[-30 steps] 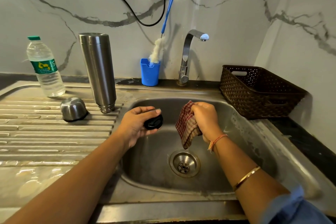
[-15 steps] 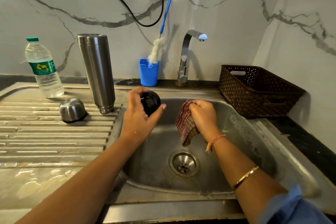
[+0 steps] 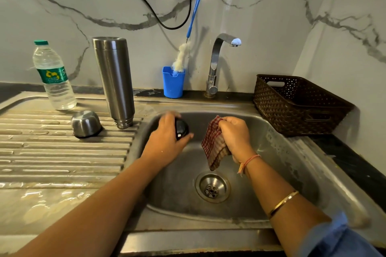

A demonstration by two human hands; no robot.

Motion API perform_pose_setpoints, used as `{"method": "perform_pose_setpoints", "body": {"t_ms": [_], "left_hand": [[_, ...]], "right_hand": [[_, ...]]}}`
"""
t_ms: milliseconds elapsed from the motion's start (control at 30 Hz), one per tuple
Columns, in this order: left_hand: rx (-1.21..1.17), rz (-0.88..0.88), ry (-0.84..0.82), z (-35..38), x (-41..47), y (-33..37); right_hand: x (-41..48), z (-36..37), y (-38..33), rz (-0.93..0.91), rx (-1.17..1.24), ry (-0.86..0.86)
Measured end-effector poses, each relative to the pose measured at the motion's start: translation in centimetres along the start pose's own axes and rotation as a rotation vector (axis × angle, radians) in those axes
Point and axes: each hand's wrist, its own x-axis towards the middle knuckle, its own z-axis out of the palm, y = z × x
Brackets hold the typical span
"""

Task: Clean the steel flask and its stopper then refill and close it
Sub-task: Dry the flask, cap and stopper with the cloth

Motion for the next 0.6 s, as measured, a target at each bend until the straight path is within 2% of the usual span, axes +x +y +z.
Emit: {"method": "perform_pose_setpoints", "body": {"t_ms": [67, 100, 133, 167, 200, 300, 333, 367, 467, 600], "left_hand": [[-0.186, 0.341, 0.332, -0.7, -0.1, 1.8], [-0.215, 0.51, 0.424, -0.9, -0.1, 2.3], [-0.223, 0.625, 0.447, -0.6, -0.2, 2.4], [-0.197, 0.615, 0.382, -0.4, -0.3, 2.5], [-0.177, 0.485, 0.238, -0.3, -0.3, 2.4], [0.184, -0.123, -0.373, 0.7, -0.4, 0.7], [0.19, -0.212, -0.457, 0.9, -0.4, 0.3], [0.131, -0.239, -0.451, 0.9, -0.4, 0.0], [-0.001, -0.195, -0.286, 0.4, -0.2, 0.3], [0.289, -0.164, -0.36, 0.6, -0.4, -0.5]], "right_hand": [[0.2, 0.0, -0.1, -0.003, 0.02, -0.001], [0.3, 0.0, -0.1, -0.002, 0.025, 0.002], [0.2, 0.0, 0.0, -0.003, 0.026, 0.006], [0.2, 0.1, -0.1, -0.008, 0.026, 0.007], [0.1, 0.1, -0.1, -0.011, 0.023, 0.006], [-0.3, 0.1, -0.1, -0.013, 0.014, 0.008], [-0.3, 0.1, -0.1, -0.018, 0.019, 0.01], [-0.4, 0.1, -0.2, -0.018, 0.026, 0.008], [-0.4, 0.1, -0.3, -0.017, 0.04, 0.008], [-0.7, 0.2, -0.2, -0.011, 0.025, -0.003]]}}
